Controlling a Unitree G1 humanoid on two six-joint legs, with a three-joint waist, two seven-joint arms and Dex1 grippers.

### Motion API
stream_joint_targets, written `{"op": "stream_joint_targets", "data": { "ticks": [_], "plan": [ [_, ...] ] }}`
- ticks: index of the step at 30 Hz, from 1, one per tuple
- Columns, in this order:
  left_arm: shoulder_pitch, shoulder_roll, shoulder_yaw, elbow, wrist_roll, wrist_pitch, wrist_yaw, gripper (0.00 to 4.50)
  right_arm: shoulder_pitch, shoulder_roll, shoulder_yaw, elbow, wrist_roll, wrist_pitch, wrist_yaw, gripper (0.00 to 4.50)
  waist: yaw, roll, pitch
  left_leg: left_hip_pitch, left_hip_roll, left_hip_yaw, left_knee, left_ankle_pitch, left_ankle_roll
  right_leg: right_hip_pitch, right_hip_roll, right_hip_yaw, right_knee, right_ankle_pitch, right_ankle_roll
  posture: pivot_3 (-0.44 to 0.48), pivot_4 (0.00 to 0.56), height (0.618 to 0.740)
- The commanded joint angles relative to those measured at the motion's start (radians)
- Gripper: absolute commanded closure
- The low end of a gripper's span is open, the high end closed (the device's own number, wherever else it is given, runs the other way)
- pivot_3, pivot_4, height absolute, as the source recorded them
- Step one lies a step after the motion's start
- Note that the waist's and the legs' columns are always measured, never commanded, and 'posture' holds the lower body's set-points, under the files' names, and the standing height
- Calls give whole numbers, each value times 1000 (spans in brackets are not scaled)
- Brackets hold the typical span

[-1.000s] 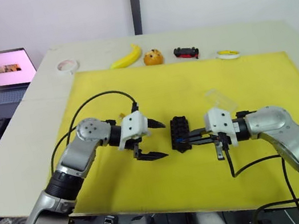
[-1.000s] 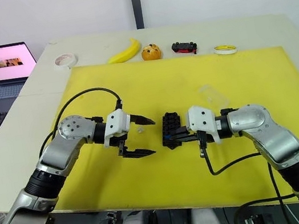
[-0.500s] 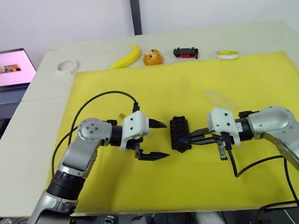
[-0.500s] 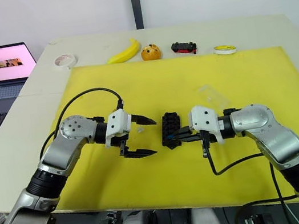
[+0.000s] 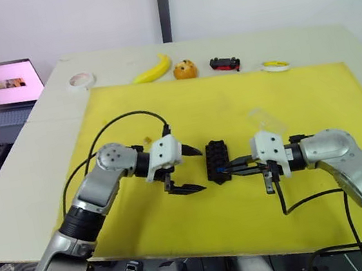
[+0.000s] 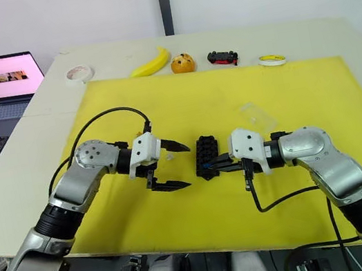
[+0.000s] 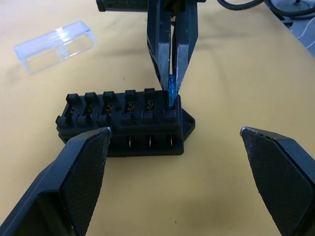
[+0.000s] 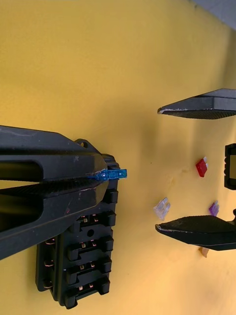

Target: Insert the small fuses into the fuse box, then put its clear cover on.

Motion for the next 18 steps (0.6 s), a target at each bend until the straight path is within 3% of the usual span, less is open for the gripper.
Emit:
{"op": "stream_joint_targets", "data": {
  "ticks": [1,18],
  "plan": [
    [-18,-2,28,-16,-3,-12,-3,59,2,10,-11,-18,-1,-10,-2,4500,0,0,0,0,0,0,0,0,0,0,0,0,0,0,0,0,150,740],
    [-18,-9,28,-32,-3,5,11,59,16,15,9,-14,-35,18,-15,4500,0,0,0,1,0,0,1,0,0,0,0,0,2,0,0,0,150,740]
  ]
}}
